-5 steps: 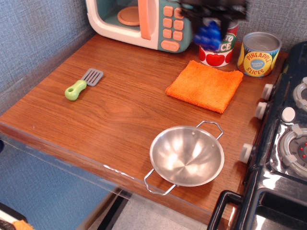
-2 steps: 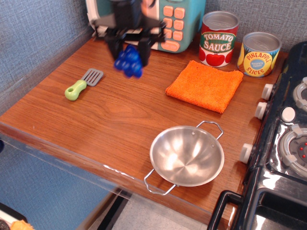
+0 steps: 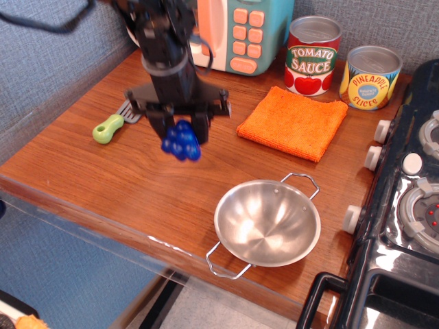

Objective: Move the grapes next to the silver pan.

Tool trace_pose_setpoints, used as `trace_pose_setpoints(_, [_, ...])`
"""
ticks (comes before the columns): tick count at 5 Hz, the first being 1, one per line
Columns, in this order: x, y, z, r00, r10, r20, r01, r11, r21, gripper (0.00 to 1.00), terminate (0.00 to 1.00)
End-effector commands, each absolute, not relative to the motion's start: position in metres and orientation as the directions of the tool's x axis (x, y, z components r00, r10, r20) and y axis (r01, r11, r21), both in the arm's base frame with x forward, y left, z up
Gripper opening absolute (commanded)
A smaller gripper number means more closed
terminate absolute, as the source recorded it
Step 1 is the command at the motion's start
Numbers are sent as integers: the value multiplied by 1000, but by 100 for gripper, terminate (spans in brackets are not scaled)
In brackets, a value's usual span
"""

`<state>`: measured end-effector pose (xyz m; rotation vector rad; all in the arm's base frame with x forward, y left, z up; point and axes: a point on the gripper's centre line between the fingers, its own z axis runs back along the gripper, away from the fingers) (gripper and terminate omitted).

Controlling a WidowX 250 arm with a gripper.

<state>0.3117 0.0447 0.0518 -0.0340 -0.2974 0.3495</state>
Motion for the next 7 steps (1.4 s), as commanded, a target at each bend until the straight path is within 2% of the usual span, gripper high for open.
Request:
trace_pose_setpoints(1, [319,49,41,891,371,260,-347,928,-136,100,0])
trace_pose_setpoints(2, [319,49,42,904,361,228,-335,931,-145,100,0])
trace_pose_setpoints(3, [319,43,56,910,327,253,-301,944,-137,100,0])
trace_pose_setpoints(5, [310,39,126,882,306,359,-261,950,-170,100,0])
trace_pose_setpoints(6, [312,38,137,897,288,335,-233,953,-195,100,0])
trace_pose_setpoints(7, [317,39,124,935,223,275,-182,969,-164,100,100])
